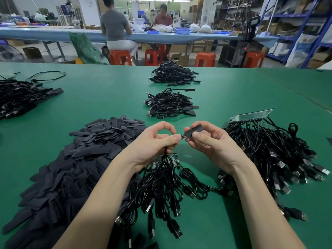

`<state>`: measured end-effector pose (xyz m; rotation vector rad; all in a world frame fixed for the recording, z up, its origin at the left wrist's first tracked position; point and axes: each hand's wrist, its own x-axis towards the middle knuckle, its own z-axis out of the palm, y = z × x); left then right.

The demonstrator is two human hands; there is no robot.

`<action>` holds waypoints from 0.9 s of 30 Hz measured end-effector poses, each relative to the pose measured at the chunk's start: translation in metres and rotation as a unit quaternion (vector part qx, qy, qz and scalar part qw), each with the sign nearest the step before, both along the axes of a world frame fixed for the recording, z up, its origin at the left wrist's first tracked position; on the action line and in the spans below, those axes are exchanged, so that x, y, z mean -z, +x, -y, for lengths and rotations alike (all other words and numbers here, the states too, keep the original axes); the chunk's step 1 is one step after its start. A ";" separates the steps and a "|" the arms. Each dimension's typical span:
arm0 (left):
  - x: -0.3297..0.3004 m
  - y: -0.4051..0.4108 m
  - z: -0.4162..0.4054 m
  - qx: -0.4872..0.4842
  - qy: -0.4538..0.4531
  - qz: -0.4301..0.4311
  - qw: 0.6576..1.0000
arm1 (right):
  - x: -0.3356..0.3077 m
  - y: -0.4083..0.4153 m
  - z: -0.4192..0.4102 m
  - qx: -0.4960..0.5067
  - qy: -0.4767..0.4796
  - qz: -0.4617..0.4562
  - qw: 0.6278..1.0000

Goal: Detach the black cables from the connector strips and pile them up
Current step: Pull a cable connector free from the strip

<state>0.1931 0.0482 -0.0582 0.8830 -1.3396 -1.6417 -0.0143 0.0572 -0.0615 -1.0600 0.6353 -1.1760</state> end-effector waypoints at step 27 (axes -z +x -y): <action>0.009 -0.009 0.001 -0.144 -0.252 0.173 0.941 | 0.008 0.008 0.007 0.090 0.092 0.047 0.991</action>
